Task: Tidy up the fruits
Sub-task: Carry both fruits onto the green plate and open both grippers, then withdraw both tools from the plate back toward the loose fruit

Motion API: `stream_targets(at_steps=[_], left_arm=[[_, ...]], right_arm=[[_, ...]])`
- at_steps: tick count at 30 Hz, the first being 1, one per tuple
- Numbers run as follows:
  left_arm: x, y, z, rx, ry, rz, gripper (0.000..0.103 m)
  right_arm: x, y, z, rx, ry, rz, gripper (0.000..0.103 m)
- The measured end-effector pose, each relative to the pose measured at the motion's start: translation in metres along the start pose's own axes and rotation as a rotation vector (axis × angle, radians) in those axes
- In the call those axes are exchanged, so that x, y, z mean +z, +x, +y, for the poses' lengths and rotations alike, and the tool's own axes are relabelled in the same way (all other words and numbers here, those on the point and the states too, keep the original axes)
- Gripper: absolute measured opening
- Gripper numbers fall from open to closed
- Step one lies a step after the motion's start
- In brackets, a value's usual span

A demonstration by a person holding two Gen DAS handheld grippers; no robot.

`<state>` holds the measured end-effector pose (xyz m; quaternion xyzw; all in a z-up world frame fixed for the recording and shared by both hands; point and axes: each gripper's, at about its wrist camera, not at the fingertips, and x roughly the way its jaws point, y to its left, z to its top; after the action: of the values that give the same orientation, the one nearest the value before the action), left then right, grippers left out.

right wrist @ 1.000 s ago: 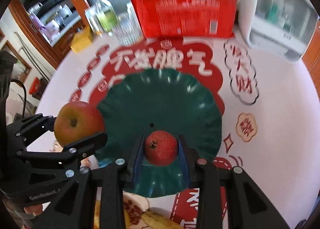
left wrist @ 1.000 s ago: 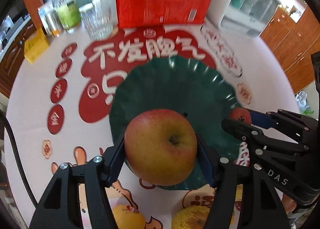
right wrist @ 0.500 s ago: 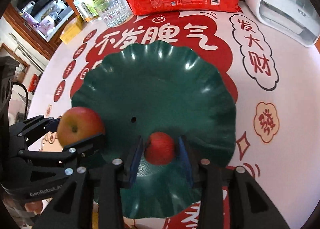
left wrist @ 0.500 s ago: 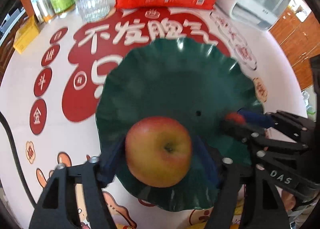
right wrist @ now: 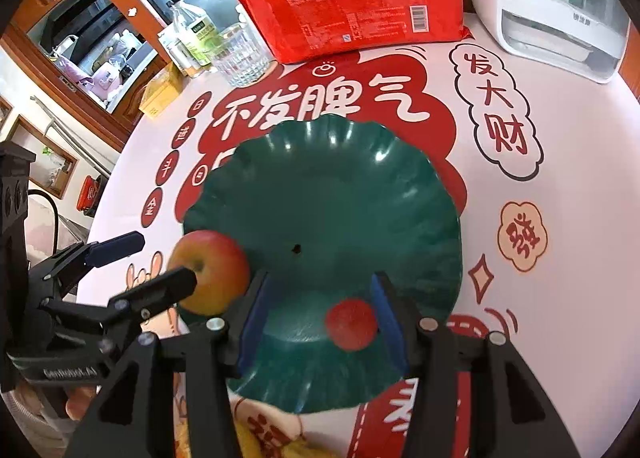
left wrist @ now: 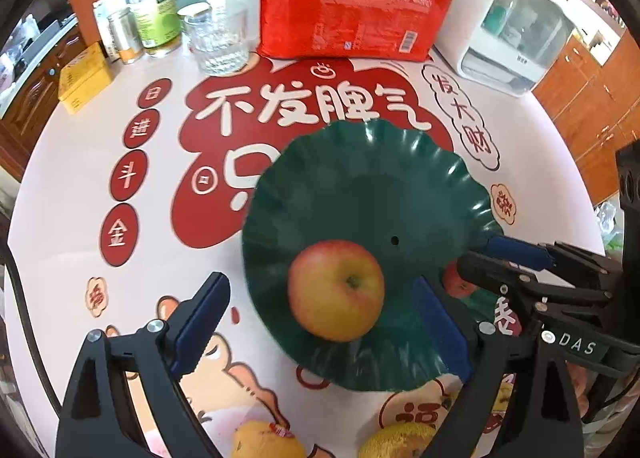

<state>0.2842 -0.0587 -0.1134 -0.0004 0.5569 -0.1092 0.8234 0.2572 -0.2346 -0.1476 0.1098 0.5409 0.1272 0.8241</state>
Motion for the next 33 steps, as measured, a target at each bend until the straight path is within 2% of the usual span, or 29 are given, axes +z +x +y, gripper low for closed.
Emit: stream_targets(at_steps=[7,11,13,19,24,33], left_arm=[[-0.010,-0.039,0.006,0.000,-0.012,-0.061,0.093],[-0.020,-0.062,0.007,-0.003,-0.014,-0.085,0.093],[-0.025,-0.073,0.007,-0.003,-0.014,-0.101,0.093],[-0.044,-0.114,0.005,0.014,-0.015,-0.167,0.093],[-0.062,-0.141,0.003,0.032,-0.007,-0.184,0.093],[-0.099,-0.180,0.002,0.026,-0.011,-0.221,0.093]], right_arm=[[-0.013,-0.023,0.017,-0.038,-0.020,0.011,0.052],[-0.024,-0.043,0.027,-0.032,-0.025,-0.005,0.054],[-0.030,-0.056,0.032,-0.047,-0.033,-0.031,0.062],[-0.049,-0.096,0.045,-0.060,-0.038,-0.109,0.068],[-0.068,-0.126,0.052,-0.061,-0.011,-0.184,0.069],[-0.106,-0.177,0.080,-0.112,-0.101,-0.325,0.069]])
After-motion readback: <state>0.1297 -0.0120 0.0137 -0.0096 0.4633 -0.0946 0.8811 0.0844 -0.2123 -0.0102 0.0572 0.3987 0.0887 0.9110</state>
